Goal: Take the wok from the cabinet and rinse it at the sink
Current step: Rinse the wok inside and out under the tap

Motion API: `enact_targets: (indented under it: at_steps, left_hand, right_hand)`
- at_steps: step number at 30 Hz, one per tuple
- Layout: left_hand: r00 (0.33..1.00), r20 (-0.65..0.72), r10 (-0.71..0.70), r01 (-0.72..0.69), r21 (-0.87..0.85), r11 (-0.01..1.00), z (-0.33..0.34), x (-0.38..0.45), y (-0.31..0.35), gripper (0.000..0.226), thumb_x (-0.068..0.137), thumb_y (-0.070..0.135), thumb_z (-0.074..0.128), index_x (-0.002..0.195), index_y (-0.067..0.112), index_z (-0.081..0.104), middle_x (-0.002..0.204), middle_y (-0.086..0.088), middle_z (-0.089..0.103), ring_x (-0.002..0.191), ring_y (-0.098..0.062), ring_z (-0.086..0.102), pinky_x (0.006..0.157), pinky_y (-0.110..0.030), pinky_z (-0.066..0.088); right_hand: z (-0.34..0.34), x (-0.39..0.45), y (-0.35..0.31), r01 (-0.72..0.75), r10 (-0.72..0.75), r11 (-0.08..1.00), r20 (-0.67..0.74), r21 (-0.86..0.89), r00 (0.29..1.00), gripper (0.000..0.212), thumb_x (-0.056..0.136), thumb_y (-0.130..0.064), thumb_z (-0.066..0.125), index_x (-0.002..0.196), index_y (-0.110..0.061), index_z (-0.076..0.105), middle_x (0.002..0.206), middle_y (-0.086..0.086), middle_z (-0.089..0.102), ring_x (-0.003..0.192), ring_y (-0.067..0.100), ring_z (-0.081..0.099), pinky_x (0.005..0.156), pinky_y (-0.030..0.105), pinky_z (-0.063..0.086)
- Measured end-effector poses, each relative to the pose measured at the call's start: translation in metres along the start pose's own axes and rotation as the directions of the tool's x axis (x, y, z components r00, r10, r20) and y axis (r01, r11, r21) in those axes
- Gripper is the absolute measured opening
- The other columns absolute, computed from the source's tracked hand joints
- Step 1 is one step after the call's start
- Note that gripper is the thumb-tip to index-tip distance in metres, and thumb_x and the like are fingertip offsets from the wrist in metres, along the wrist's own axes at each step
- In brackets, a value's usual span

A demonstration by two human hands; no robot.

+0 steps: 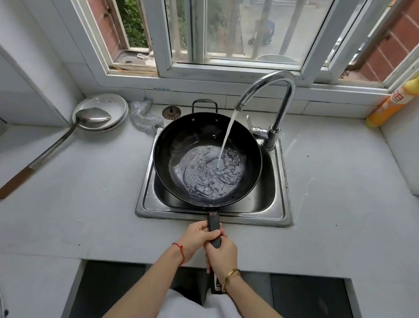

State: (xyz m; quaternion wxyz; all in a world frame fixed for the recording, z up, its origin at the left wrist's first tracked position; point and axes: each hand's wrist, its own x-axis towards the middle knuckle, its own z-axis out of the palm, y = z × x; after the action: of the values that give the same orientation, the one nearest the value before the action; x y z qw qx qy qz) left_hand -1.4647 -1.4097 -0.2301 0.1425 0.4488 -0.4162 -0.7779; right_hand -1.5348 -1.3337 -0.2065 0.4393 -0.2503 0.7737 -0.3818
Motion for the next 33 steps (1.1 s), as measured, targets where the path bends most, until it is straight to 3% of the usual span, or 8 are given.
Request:
enact_targets:
  at_steps: [4,9,14,21,26,29,31,33]
  left_hand:
    - [1.0,0.015,-0.014,0.014,0.018,1.0,-0.002,0.001,-0.001,0.018,0.089,-0.006,0.059,0.106,0.0,0.061,0.101,-0.02,0.068,0.089,-0.022,0.066,0.084,-0.024,0.056]
    - [0.999,0.005,-0.052,0.052,0.043,0.998,-0.008,0.003,-0.001,0.023,0.089,-0.005,0.06,0.111,0.0,0.061,0.102,-0.019,0.07,0.093,-0.023,0.067,0.091,-0.028,0.054]
    - [0.994,-0.062,-0.091,0.098,0.117,0.988,-0.008,0.007,-0.003,0.018,0.087,-0.004,0.063,0.101,0.005,0.066,0.099,-0.015,0.072,0.096,-0.023,0.067,0.093,-0.031,0.053]
    - [0.978,-0.158,-0.138,0.169,0.206,0.964,-0.006,0.011,-0.01,0.019,0.084,-0.004,0.066,0.102,0.005,0.068,0.1,-0.015,0.071,0.096,-0.022,0.065,0.083,-0.023,0.052]
    - [0.974,-0.166,-0.157,0.191,0.222,0.956,-0.004,0.011,-0.008,0.018,0.085,-0.007,0.064,0.098,0.005,0.067,0.087,-0.008,0.068,0.083,-0.018,0.064,0.07,-0.016,0.053]
    - [0.973,-0.144,-0.179,0.209,0.237,0.949,-0.005,0.009,-0.006,0.017,0.086,-0.008,0.062,0.099,0.003,0.067,0.085,-0.005,0.069,0.078,-0.015,0.065,0.065,-0.014,0.053]
    - [0.971,-0.134,-0.199,0.226,0.231,0.946,-0.005,0.008,-0.005,0.017,0.088,-0.007,0.06,0.103,-0.001,0.065,0.087,-0.005,0.071,0.081,-0.018,0.067,0.064,-0.015,0.053]
    - [0.962,-0.124,-0.245,0.263,0.163,0.951,-0.003,0.007,-0.002,0.014,0.089,-0.009,0.058,0.101,-0.003,0.062,0.089,-0.01,0.069,0.076,-0.019,0.069,0.059,-0.017,0.055]
  right_hand:
    - [0.003,0.002,0.005,-0.007,0.007,1.0,-0.003,0.01,1.0,0.021,0.087,-0.009,0.058,0.077,-0.027,0.058,0.074,0.01,0.06,0.032,0.006,0.053,0.032,0.018,0.038]
    - [0.008,0.004,0.011,-0.051,0.05,0.998,0.046,0.021,0.998,0.01,0.091,-0.013,0.056,0.098,-0.007,0.06,0.06,0.01,0.058,0.031,0.01,0.052,0.032,0.021,0.04]
    - [0.009,0.01,0.017,-0.065,0.067,0.998,0.113,-0.024,0.991,0.007,0.092,-0.018,0.054,0.096,-0.013,0.056,0.056,0.007,0.061,0.038,0.016,0.057,0.039,0.023,0.046]
    - [0.001,0.017,0.022,-0.037,0.086,0.981,0.257,-0.188,0.963,0.01,0.092,-0.024,0.053,0.095,-0.015,0.057,0.056,0.0,0.063,0.042,0.01,0.059,0.043,0.018,0.046]
    - [-0.013,0.032,0.018,0.07,0.095,0.899,0.347,-0.433,0.933,0.015,0.092,-0.031,0.055,0.087,-0.017,0.059,0.074,0.004,0.063,0.067,0.017,0.055,0.061,0.024,0.043]
    - [-0.037,0.044,0.01,0.045,0.22,0.865,0.458,-0.5,0.862,0.031,0.09,-0.043,0.058,0.072,-0.018,0.058,0.073,0.005,0.066,0.064,0.019,0.06,0.071,0.03,0.054]
    - [-0.061,0.055,0.0,-0.001,0.273,0.88,0.506,-0.474,0.818,0.03,0.093,-0.037,0.056,0.079,-0.013,0.064,0.082,0.008,0.07,0.065,0.016,0.065,0.073,0.028,0.058]
    - [-0.084,0.076,-0.015,0.098,0.151,0.835,0.397,-0.541,0.905,0.025,0.094,-0.028,0.052,0.084,-0.01,0.066,0.083,0.006,0.07,0.071,0.017,0.065,0.069,0.025,0.055]
